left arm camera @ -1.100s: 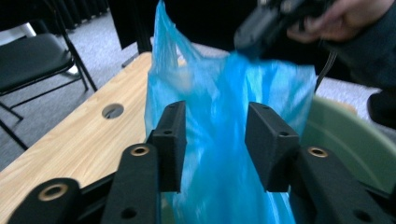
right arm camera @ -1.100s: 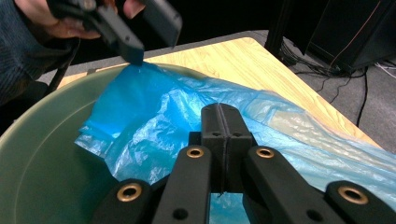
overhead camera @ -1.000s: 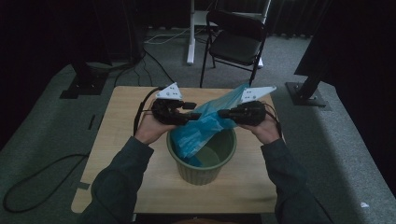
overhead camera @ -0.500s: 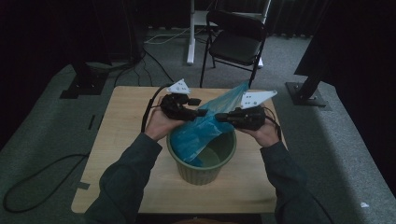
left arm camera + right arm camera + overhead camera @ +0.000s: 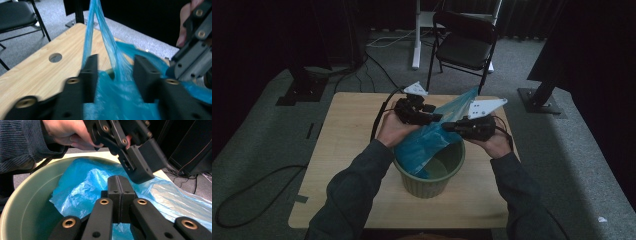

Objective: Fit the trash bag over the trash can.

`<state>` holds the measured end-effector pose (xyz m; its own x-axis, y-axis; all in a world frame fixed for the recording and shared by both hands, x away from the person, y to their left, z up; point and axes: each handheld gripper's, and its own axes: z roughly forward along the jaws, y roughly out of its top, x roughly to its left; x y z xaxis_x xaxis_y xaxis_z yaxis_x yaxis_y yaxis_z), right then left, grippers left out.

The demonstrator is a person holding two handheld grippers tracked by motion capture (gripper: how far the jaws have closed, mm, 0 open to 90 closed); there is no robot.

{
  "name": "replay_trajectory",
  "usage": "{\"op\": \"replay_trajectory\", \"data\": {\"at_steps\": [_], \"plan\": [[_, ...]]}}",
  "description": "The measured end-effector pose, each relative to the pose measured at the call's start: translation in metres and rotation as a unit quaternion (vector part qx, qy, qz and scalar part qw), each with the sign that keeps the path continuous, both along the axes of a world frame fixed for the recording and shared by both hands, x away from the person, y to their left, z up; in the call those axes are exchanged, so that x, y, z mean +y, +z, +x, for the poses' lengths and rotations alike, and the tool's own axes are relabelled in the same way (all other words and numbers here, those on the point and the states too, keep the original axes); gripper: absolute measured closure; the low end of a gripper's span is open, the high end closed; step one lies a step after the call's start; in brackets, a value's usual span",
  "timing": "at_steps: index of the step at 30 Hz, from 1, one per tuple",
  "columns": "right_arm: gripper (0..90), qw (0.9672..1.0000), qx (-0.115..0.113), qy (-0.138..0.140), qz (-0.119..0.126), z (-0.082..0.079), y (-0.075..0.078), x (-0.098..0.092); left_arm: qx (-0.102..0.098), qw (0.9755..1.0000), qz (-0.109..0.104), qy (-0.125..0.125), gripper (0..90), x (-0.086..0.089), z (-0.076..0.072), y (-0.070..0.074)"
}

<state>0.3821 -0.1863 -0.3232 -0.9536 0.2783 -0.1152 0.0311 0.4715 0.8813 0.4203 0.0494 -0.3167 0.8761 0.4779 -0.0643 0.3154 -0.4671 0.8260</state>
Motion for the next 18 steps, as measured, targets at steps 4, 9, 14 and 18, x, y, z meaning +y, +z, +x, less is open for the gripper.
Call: {"op": "replay_trajectory", "data": {"at_steps": [4, 9, 14, 18], "plan": [[89.6, 1.0000, -0.002, -0.001, -0.001, -0.002, 0.000, 0.000, -0.004, 0.9999, 0.008, -0.005, 83.8, -0.002, -0.005, -0.003], [89.1, 0.9999, 0.000, 0.006, -0.009, -0.004, -0.003, 0.001, -0.019, 0.9996, 0.020, -0.007, 89.5, 0.000, -0.012, -0.001], [85.5, 0.9997, 0.009, 0.018, -0.012, -0.006, -0.008, -0.001, -0.031, 0.9992, 0.026, -0.007, 89.6, 0.003, -0.018, 0.002], [85.0, 0.9996, 0.011, 0.022, -0.015, -0.008, -0.009, -0.003, -0.034, 0.9990, 0.031, 0.002, 89.5, 0.005, -0.017, 0.002]]}}
